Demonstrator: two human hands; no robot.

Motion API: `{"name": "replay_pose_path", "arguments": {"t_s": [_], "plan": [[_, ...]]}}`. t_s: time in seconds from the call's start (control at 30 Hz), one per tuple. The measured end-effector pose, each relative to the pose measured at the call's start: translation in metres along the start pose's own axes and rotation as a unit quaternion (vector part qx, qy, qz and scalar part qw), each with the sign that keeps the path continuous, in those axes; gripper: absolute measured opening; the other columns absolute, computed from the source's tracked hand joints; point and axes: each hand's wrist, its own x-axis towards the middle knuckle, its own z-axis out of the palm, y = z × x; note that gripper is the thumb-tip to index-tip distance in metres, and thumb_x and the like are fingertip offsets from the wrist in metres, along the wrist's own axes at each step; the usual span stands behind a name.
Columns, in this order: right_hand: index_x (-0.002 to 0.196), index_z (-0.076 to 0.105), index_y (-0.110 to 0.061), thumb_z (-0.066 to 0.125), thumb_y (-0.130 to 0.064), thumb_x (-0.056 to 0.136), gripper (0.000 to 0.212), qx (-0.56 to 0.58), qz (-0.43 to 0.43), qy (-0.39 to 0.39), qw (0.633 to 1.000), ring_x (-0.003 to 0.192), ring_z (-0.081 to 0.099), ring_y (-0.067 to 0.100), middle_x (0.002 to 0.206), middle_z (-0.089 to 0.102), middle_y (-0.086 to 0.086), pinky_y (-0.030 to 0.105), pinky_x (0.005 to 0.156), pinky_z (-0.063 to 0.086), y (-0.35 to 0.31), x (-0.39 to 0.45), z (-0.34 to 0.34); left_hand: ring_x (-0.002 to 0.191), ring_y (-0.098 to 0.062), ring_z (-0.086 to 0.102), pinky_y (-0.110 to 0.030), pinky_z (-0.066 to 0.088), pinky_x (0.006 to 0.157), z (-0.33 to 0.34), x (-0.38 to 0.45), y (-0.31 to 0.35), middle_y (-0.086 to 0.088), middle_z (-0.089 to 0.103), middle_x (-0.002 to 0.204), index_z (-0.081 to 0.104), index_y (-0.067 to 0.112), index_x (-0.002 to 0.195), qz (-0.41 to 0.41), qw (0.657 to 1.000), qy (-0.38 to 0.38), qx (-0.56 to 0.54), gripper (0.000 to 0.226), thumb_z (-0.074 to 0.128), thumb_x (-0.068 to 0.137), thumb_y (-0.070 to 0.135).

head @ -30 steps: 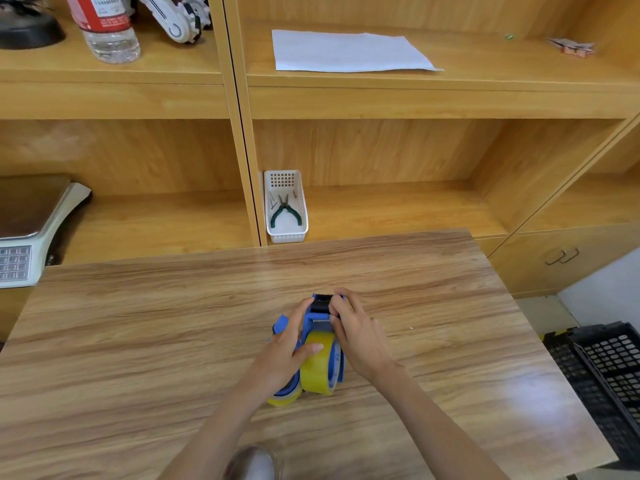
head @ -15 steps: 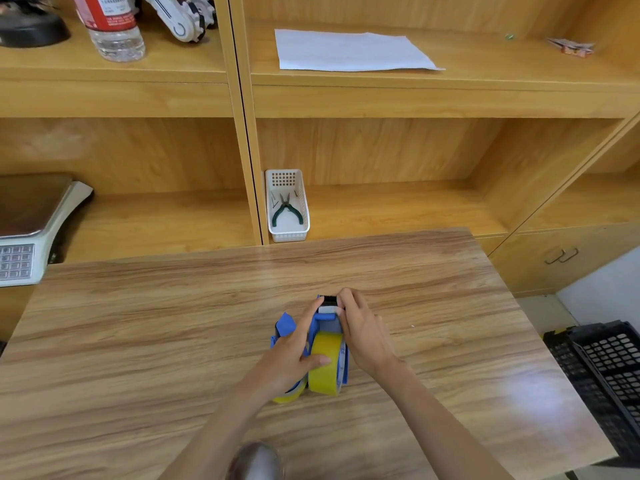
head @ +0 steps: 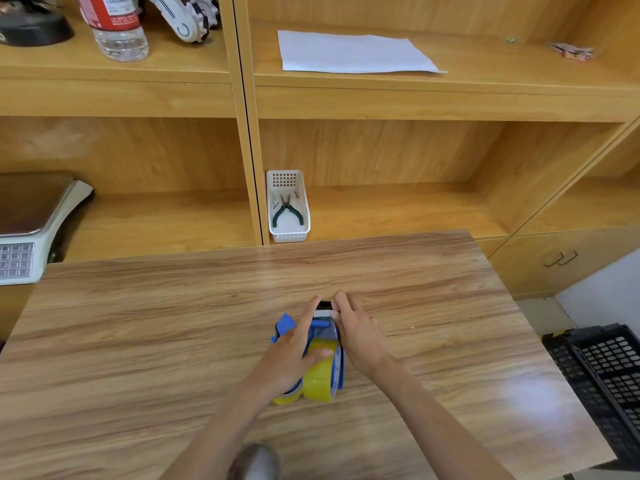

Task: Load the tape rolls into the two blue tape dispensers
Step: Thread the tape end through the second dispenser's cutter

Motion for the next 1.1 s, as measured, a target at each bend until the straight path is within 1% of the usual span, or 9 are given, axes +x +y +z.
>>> {"name": "replay_pose_path", "arguments": {"t_s": [0.1,0.2,0.23,0.3,0.47,0.57,0.67,0.83,1.1], "plan": [[0.098,0.032,-0.02,0.009,-0.055,0.087,0.044,-0.008,0.01,-0.003,1.0,0.058,0.037,0.027,0.095,0.04,-0.005,0.038,0.052,0.037,-0.001,0.0,0.001,0.053,-0.01,0.039,-0.021,0.029,0.05,0.001,0.001,-0.001,-0.002,0.032,0.065,-0.014,0.046,0.148,0.001,1.0,-0.015,0.022,0.089,0.057,0.095,0.04],[0.103,0.033,-0.018,0.026,-0.039,0.104,0.023,-0.019,0.021,-0.012,1.0,0.063,0.046,0.034,0.1,0.045,0.004,0.041,0.054,0.04,0.001,0.003,0.005,0.055,-0.002,0.047,-0.02,0.036,0.056,0.001,0.003,-0.003,-0.008,0.057,0.087,-0.014,0.044,0.149,0.012,0.999,-0.042,0.011,0.092,0.06,0.094,0.035],[0.105,0.033,-0.016,0.032,-0.029,0.106,0.013,-0.014,0.025,-0.013,1.0,0.065,0.049,0.037,0.101,0.046,0.006,0.04,0.054,0.04,0.002,0.004,0.007,0.076,0.002,0.06,-0.019,0.043,0.065,0.002,0.003,-0.004,-0.015,0.059,0.121,-0.013,0.042,0.149,0.019,0.999,-0.047,-0.001,0.093,0.061,0.093,0.033],[0.105,0.034,-0.014,0.032,-0.021,0.105,0.007,0.001,0.027,-0.011,1.0,0.067,0.05,0.038,0.097,0.044,0.005,0.039,0.055,0.038,0.002,0.006,0.008,0.123,-0.025,0.05,-0.031,0.046,0.091,0.0,0.001,-0.007,0.0,0.019,0.161,-0.014,0.044,0.149,0.029,0.998,-0.052,-0.018,0.096,0.063,0.092,0.033],[0.105,0.038,-0.01,0.034,-0.021,0.105,0.011,0.042,0.009,-0.003,0.999,0.069,0.051,0.036,0.101,0.043,0.007,0.045,0.057,0.046,0.003,0.001,0.009,0.109,-0.034,0.054,-0.019,0.042,0.069,-0.003,-0.003,-0.013,0.027,0.016,0.142,-0.015,0.05,0.146,0.021,0.999,-0.046,-0.003,0.1,0.066,0.09,0.032],[0.105,0.039,-0.011,0.035,-0.022,0.105,0.012,0.059,0.012,-0.004,0.998,0.07,0.052,0.035,0.104,0.041,0.006,0.048,0.059,0.05,0.006,0.002,0.012,0.09,-0.029,0.058,-0.021,0.042,0.066,-0.001,-0.002,-0.014,0.02,0.026,0.138,-0.016,0.052,0.145,0.022,0.999,-0.039,0.017,0.101,0.066,0.09,0.033],[0.108,0.039,-0.01,0.034,-0.025,0.105,0.015,0.076,-0.002,-0.002,0.997,0.07,0.052,0.035,0.108,0.039,0.006,0.053,0.06,0.051,0.01,0.007,0.012,0.059,-0.01,0.038,-0.029,0.046,0.069,0.0,0.001,-0.018,0.007,0.024,0.113,-0.019,0.06,0.14,0.022,0.999,-0.036,0.031,0.103,0.067,0.089,0.035],[0.1,0.035,-0.019,0.03,-0.032,0.104,0.014,0.064,-0.037,-0.003,0.997,0.067,0.05,0.035,0.106,0.038,0.003,0.054,0.057,0.051,0.011,0.012,0.006,0.054,-0.008,0.029,-0.019,0.034,0.056,0.002,0.0,-0.011,0.0,0.03,0.075,-0.021,0.052,0.143,0.02,0.998,-0.04,0.044,0.101,0.064,0.092,0.031],[0.093,0.035,-0.019,0.034,-0.025,0.105,0.013,0.065,0.001,0.014,0.998,0.072,0.051,0.034,0.097,0.048,0.004,0.046,0.065,0.045,0.013,0.018,-0.001,0.061,-0.015,0.038,-0.034,0.046,0.065,0.008,-0.004,0.0,0.004,0.031,0.079,-0.03,0.056,0.136,0.014,0.992,-0.051,0.117,0.123,0.076,0.082,0.024]]}}
